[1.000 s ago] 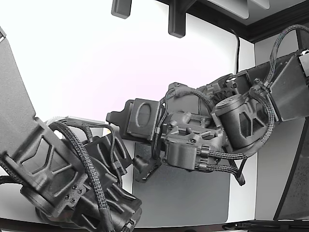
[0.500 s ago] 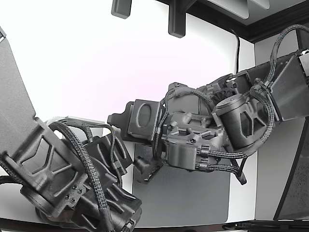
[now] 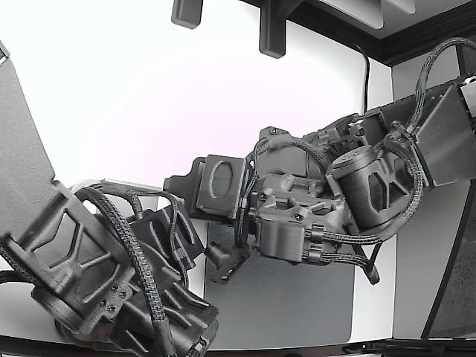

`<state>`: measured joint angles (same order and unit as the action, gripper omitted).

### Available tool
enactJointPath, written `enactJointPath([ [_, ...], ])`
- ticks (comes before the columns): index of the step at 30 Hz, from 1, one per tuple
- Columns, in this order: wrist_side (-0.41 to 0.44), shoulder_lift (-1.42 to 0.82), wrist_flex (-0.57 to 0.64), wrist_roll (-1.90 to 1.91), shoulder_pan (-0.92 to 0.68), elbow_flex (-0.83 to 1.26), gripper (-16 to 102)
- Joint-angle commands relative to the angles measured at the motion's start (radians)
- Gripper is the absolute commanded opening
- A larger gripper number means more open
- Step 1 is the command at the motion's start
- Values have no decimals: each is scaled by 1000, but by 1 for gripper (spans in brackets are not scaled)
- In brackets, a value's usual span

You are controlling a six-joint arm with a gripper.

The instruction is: Peel off protective film from adhesive tape.

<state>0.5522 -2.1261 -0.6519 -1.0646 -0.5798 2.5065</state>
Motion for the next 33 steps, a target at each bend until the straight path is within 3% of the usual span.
enactJointPath([
  [1,9,-32,23,-2,6,-21,-11],
  [16,28,-31,48,6,6,-8,-11],
  [33,-12,-26,-61,38,-2,-60,-11],
])
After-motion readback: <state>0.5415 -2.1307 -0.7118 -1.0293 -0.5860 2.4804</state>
